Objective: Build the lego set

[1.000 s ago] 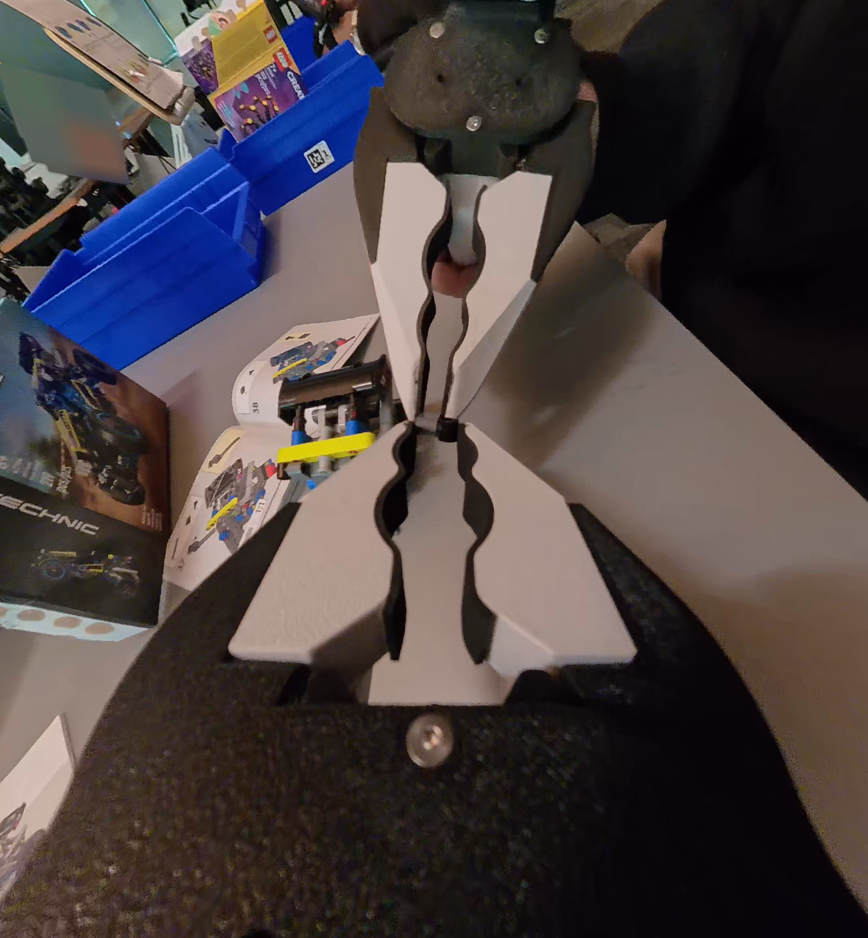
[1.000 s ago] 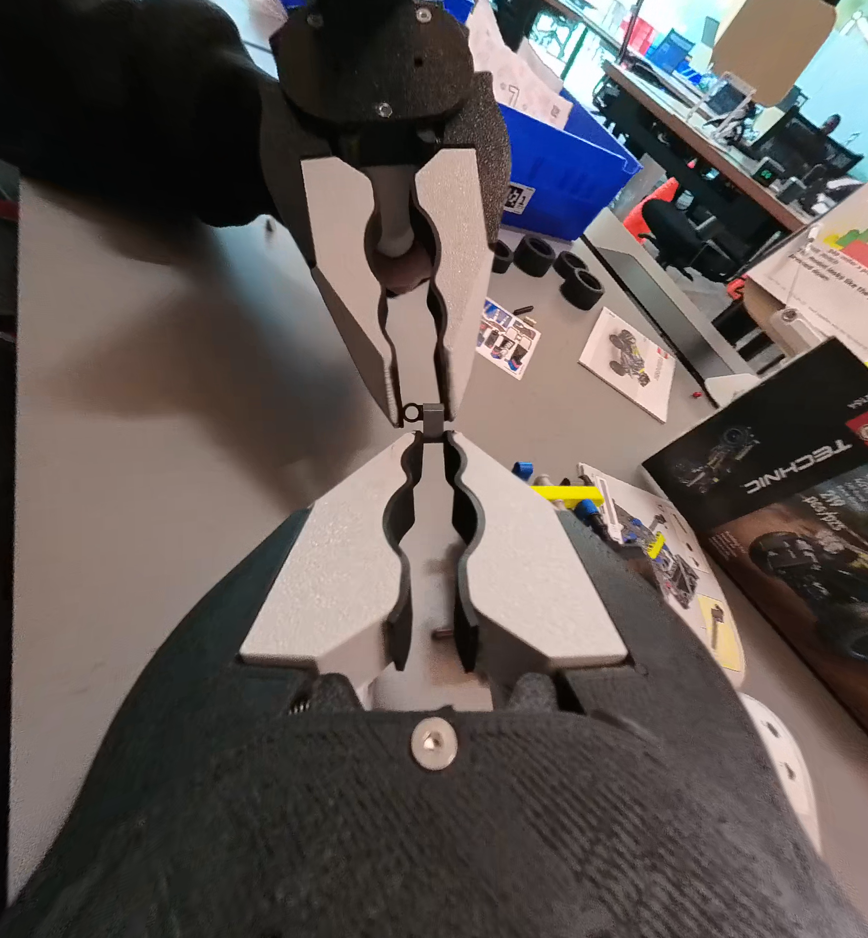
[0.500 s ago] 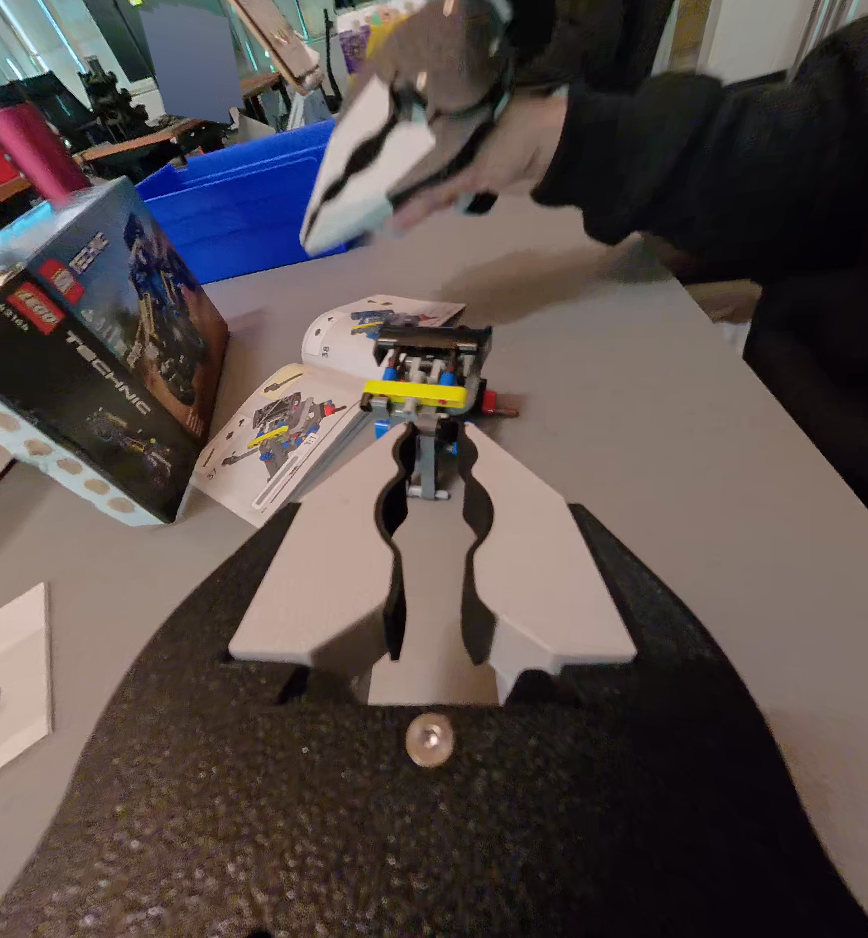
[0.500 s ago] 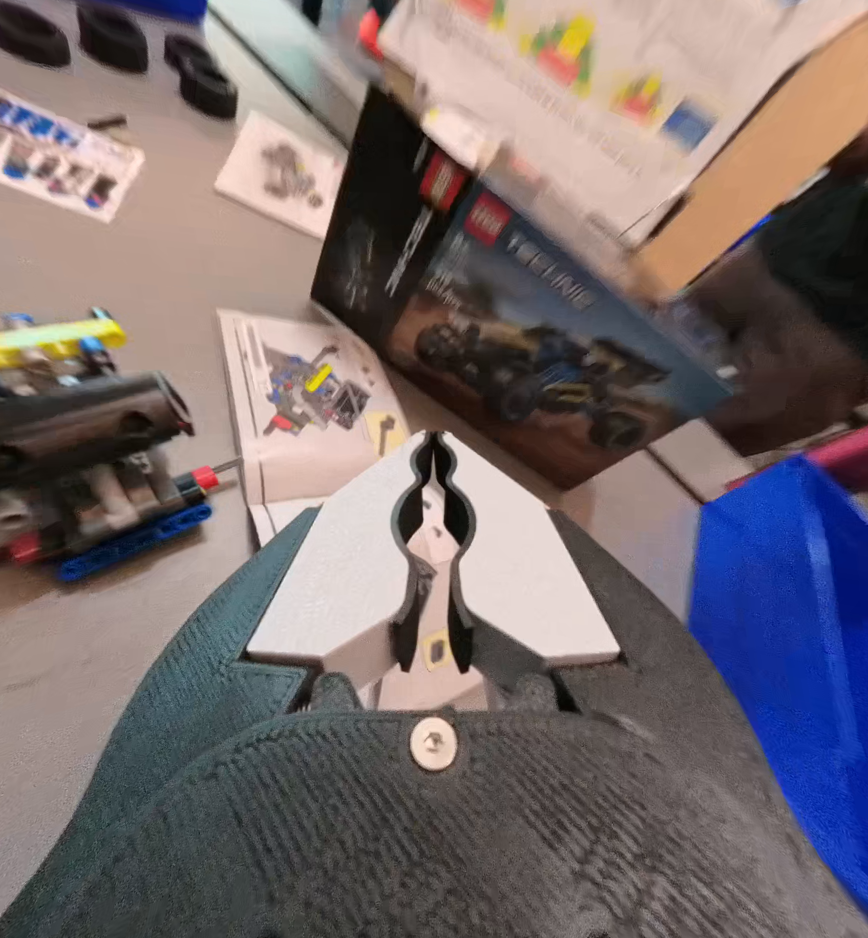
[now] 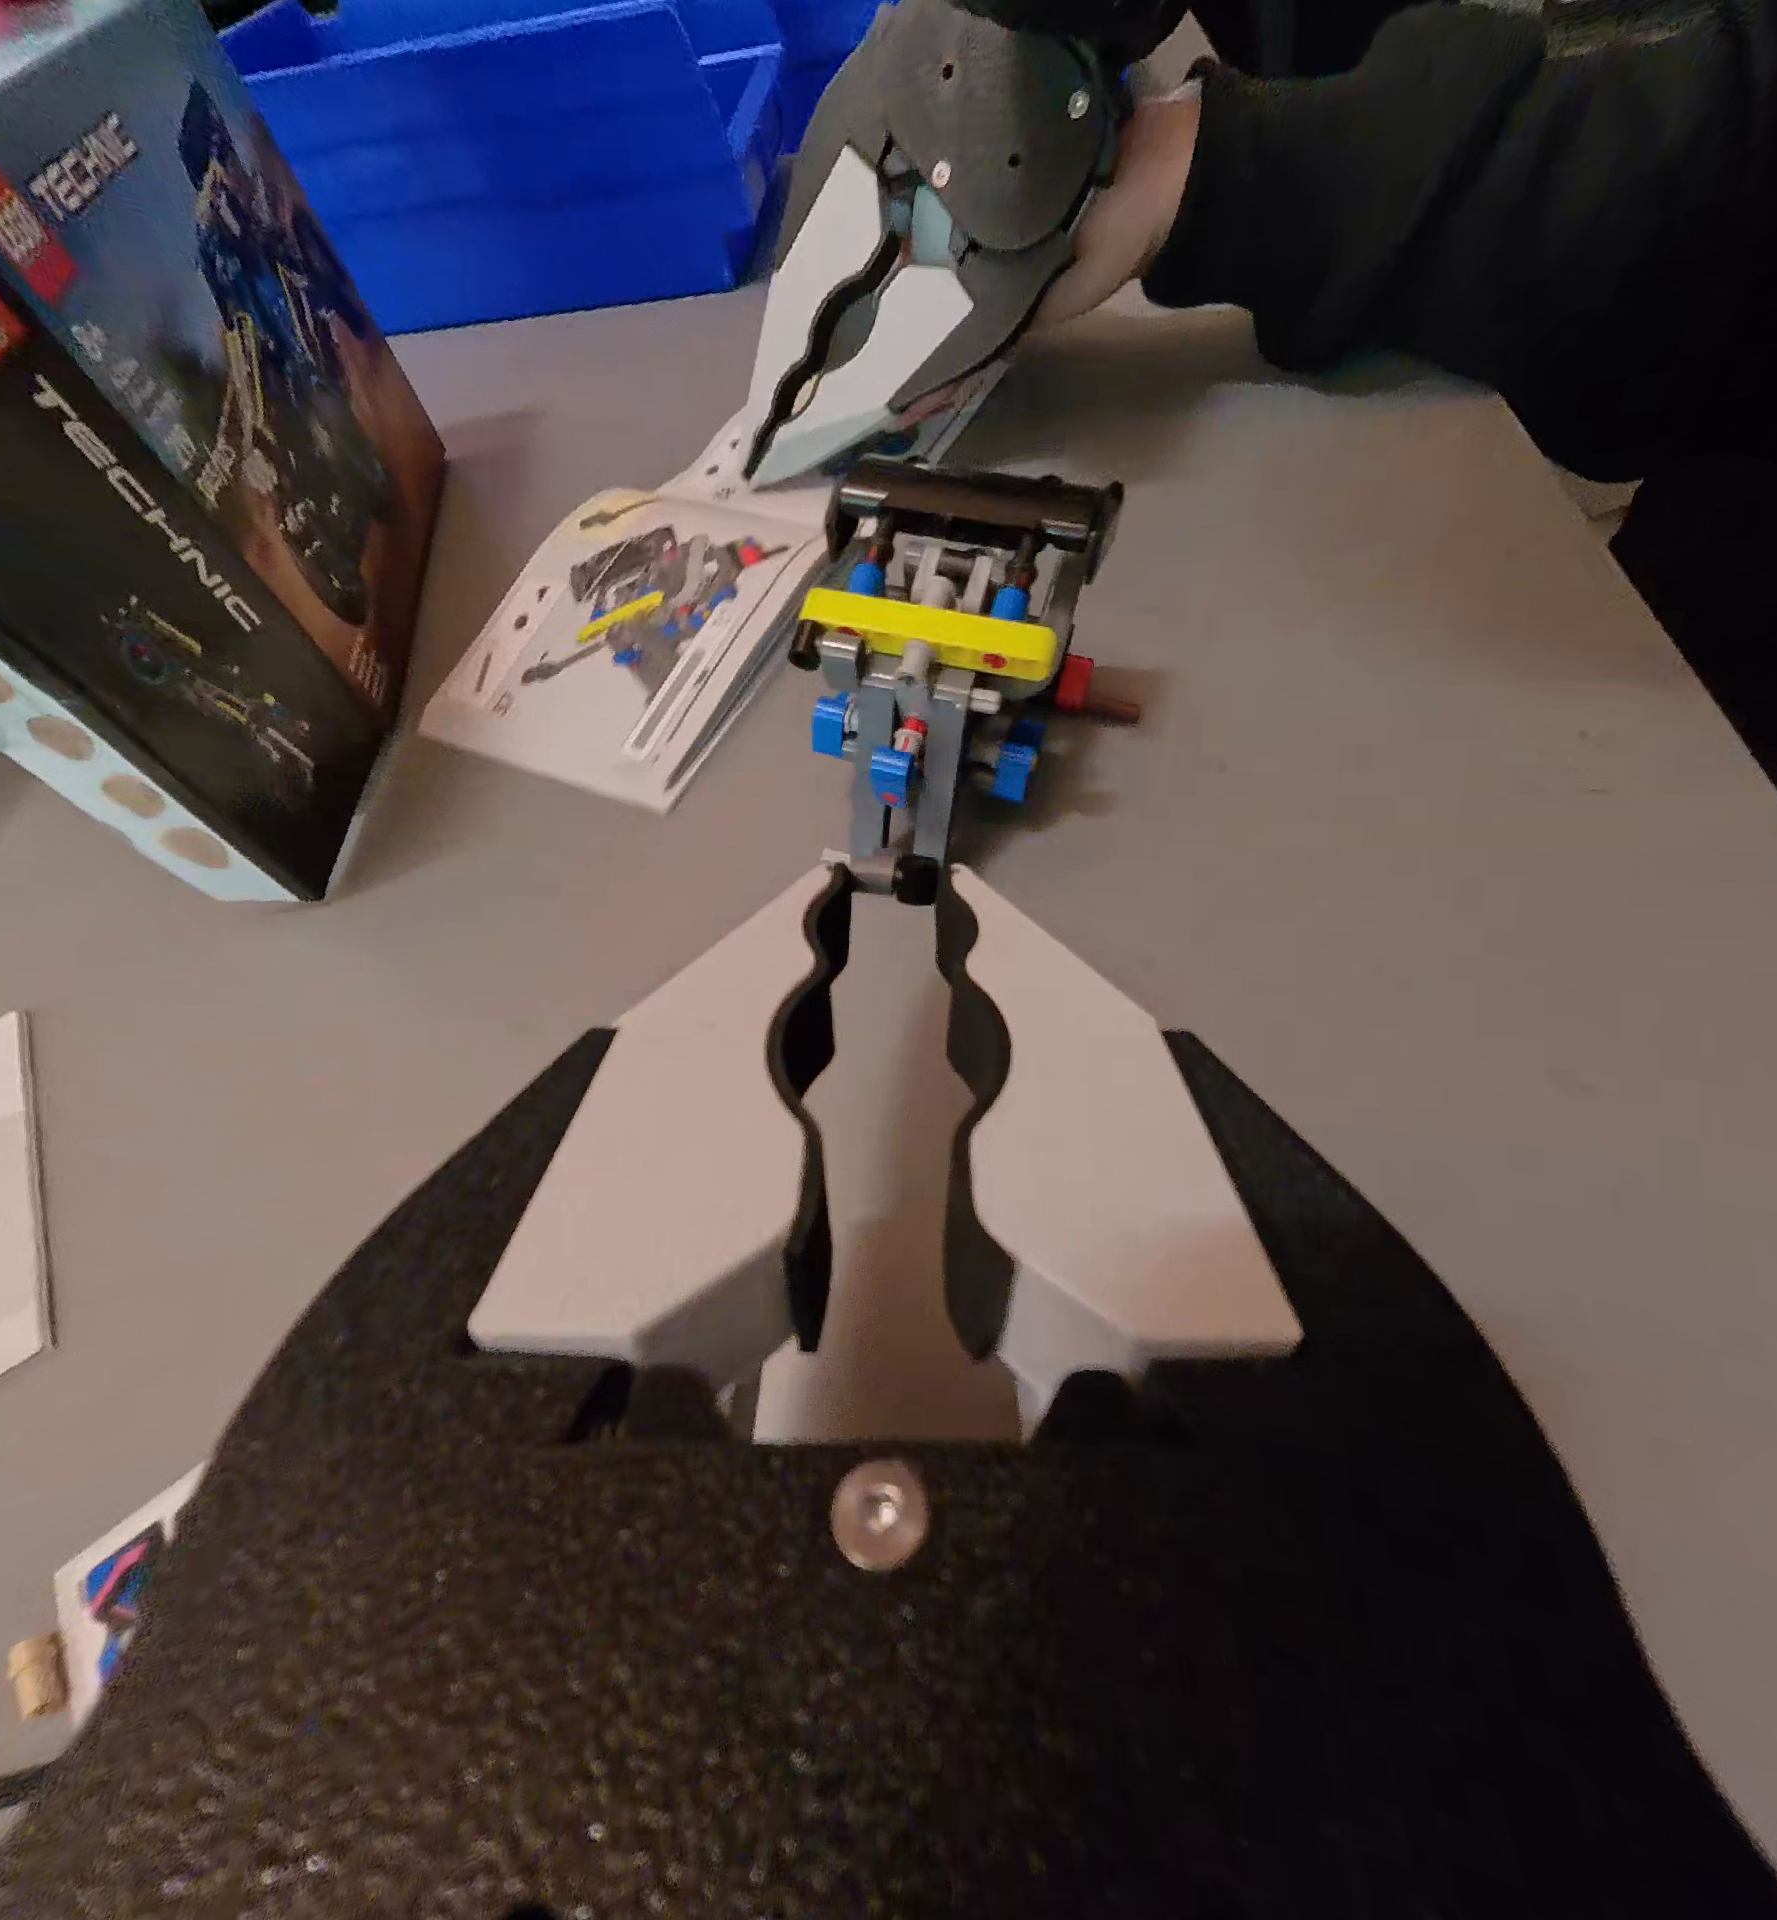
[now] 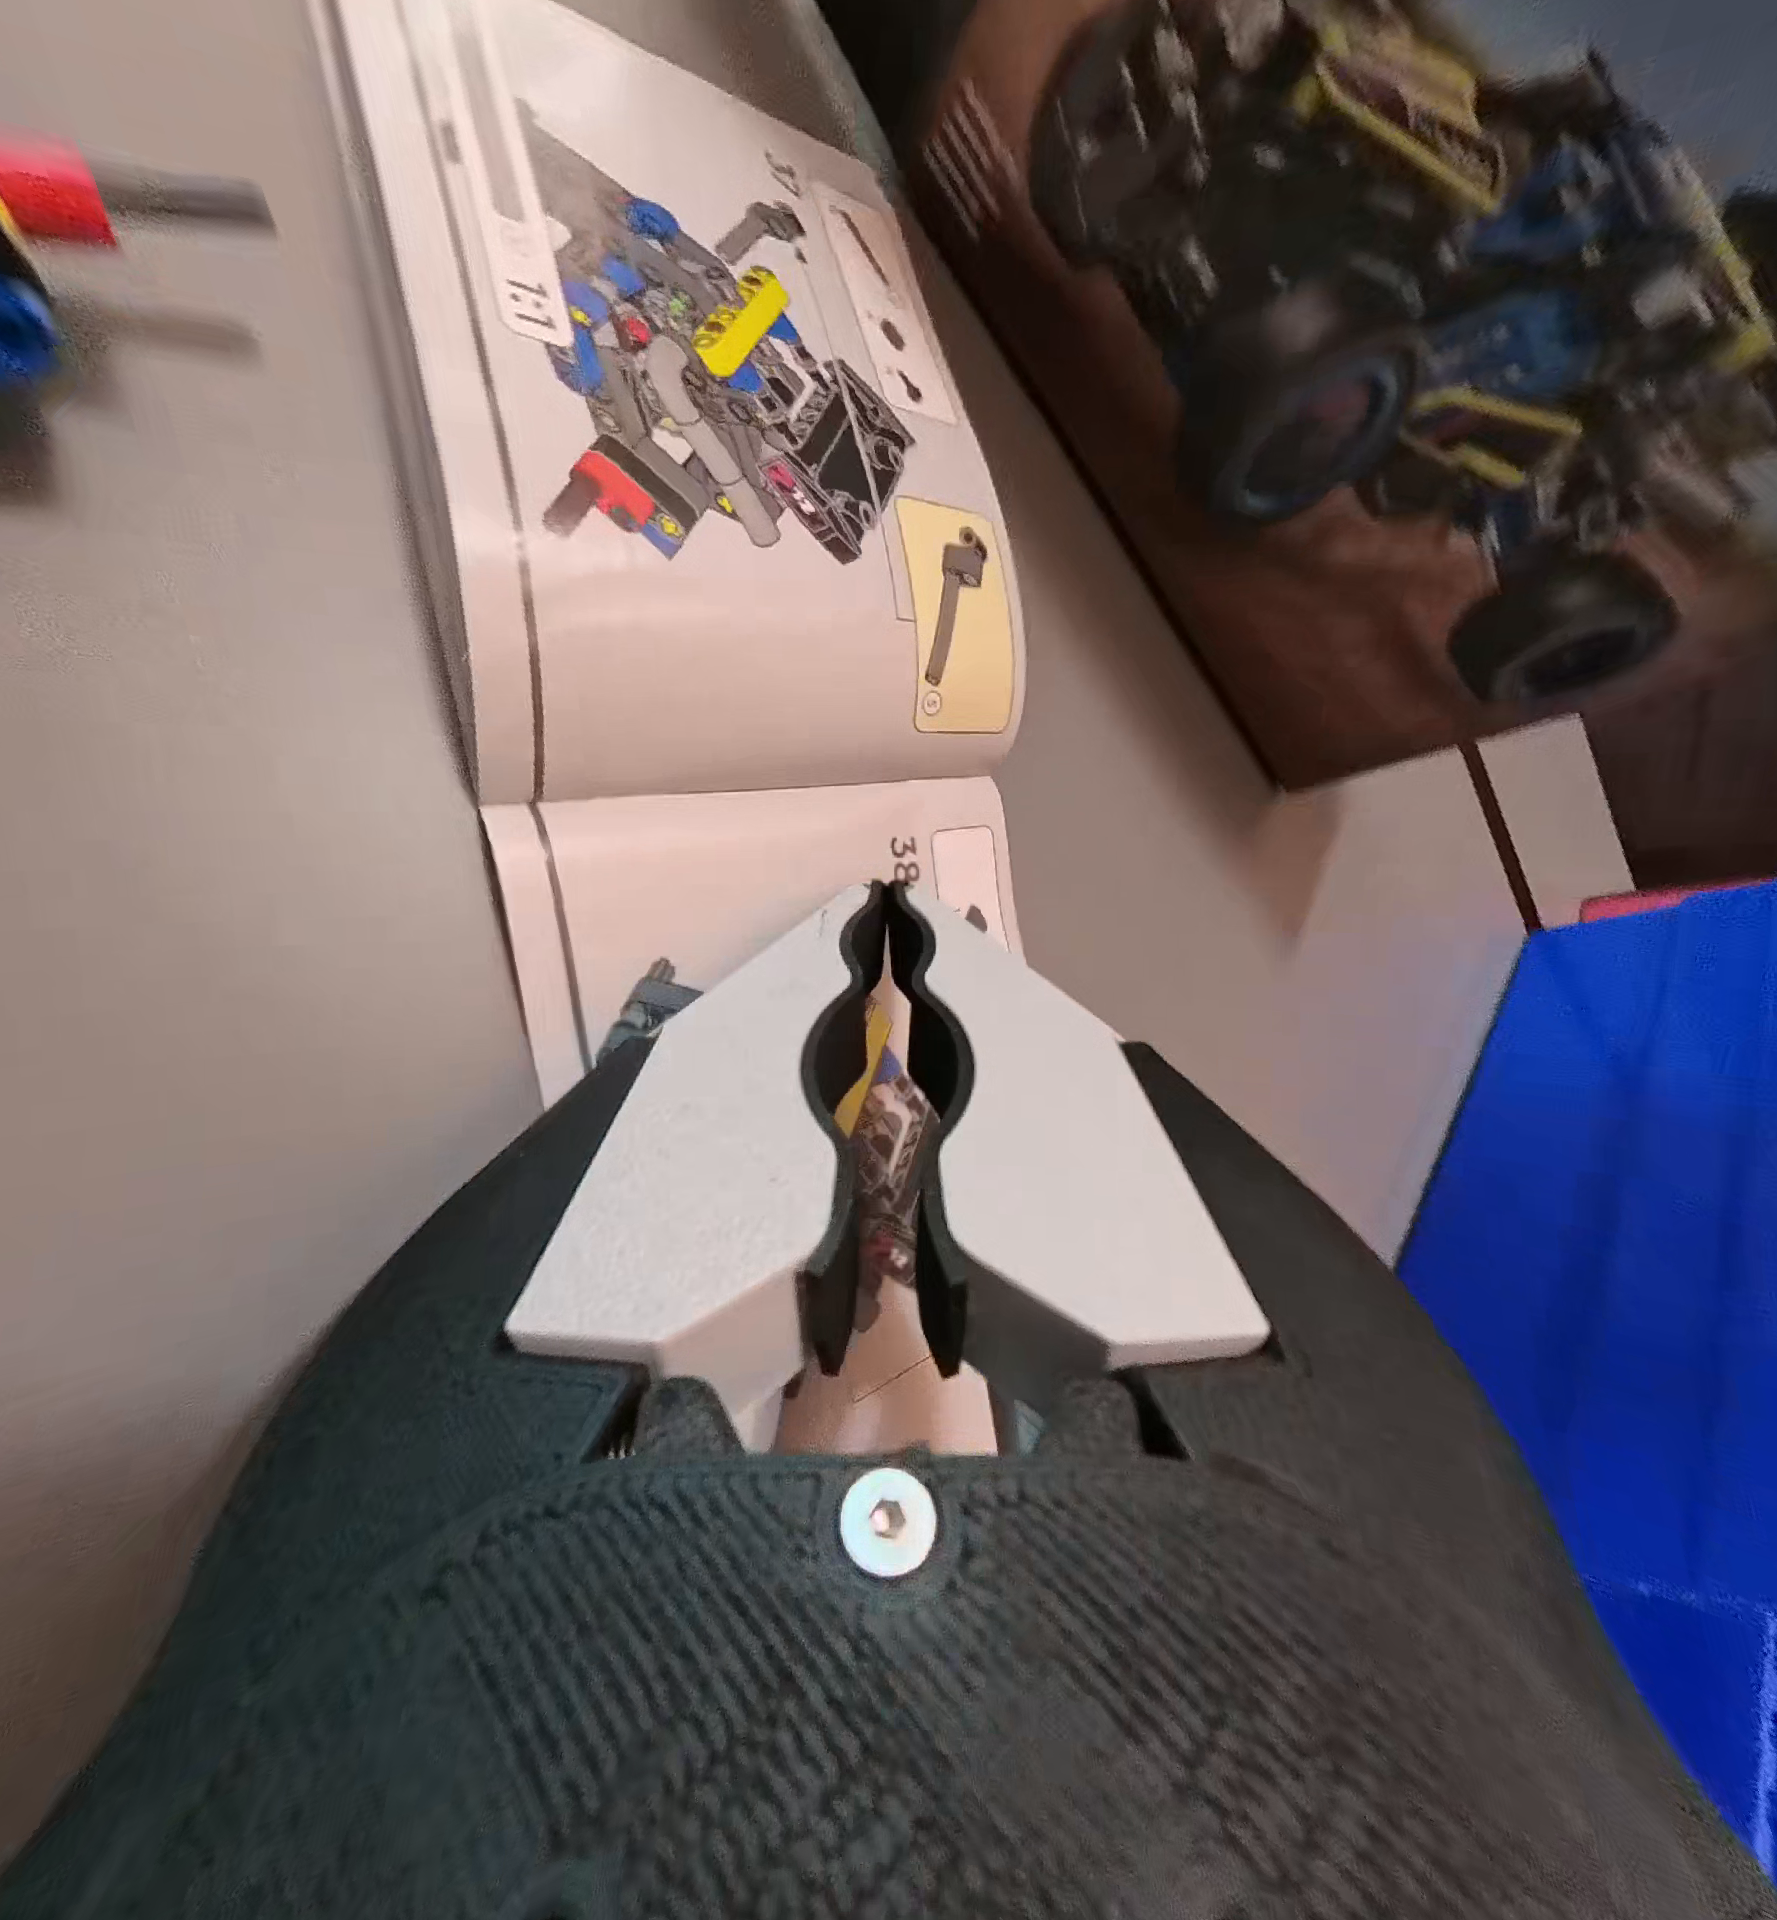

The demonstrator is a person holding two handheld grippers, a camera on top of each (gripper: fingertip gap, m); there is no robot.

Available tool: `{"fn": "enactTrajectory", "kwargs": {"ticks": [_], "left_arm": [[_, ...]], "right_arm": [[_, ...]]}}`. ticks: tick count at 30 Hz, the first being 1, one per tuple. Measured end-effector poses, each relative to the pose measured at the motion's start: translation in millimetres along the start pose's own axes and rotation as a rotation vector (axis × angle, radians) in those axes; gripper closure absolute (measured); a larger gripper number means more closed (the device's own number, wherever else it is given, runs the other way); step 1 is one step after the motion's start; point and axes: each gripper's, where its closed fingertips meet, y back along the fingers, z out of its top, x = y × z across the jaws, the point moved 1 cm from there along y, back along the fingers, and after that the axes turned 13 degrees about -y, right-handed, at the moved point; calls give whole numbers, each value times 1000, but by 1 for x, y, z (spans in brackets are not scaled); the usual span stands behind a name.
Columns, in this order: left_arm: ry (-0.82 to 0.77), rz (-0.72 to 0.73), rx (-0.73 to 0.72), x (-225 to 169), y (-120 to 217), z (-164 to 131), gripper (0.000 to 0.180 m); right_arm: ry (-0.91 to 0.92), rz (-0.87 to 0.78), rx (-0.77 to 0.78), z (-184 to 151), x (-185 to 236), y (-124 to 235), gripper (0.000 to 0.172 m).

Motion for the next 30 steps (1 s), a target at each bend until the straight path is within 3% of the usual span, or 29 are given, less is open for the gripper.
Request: {"fn": "enactTrajectory", "kwargs": {"ticks": [7,10,12,19,30], "left_arm": [[66,17,-18,18,-10,3,168],[83,27,-37,24,-11,6,168],[95,18,-55,25,-13,8,168],[101,11,-56,23,-15,7,168],[82,24,-66,20,-9,8,168]], "right_arm": [[-150,-112,208,-67,-58,41,172],[-204,-167,22,-40,-75,62,172],[-258,-97,-116,-12,-68,58,172],[-69,63,18,-15,-33,13,172],[-46,46,77,-25,-17,17,172]]}}
